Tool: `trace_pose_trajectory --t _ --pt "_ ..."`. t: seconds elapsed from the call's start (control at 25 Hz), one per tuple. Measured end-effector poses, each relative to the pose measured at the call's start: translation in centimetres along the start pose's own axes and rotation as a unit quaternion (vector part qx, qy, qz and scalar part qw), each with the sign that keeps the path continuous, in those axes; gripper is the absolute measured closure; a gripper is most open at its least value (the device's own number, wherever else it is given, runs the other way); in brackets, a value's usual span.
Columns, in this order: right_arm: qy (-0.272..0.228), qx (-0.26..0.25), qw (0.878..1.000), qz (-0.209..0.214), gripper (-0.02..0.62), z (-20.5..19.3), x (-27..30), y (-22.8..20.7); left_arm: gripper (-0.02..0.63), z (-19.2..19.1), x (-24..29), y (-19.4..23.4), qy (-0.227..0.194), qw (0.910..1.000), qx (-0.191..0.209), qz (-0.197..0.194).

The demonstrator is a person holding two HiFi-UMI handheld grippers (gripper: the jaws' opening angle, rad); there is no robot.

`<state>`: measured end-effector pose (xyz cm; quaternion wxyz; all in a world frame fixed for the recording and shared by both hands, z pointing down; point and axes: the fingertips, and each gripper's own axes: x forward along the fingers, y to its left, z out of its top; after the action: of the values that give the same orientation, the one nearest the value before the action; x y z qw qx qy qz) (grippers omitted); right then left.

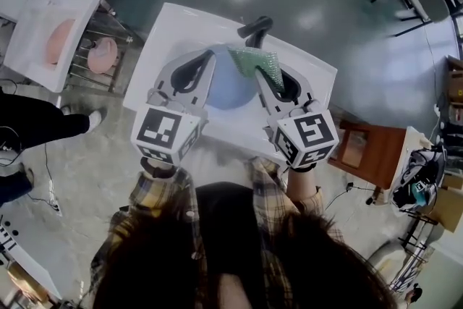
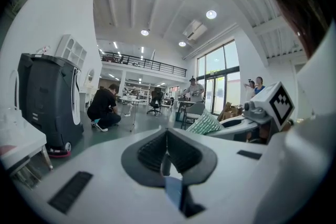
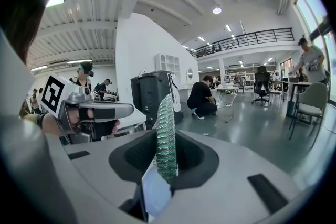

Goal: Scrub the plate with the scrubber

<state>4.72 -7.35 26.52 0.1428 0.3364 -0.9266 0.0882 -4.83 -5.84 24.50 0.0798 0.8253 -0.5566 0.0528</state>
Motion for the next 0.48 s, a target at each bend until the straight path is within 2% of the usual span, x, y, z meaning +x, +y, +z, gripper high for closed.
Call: trace_pose_trajectory --t 0.48 --pt "0.007 0.034 0.998 -0.055 0.494 0.0 2.8 0.2 0.592 0.1 2.5 2.5 0.018 0.9973 0.018 -0.069"
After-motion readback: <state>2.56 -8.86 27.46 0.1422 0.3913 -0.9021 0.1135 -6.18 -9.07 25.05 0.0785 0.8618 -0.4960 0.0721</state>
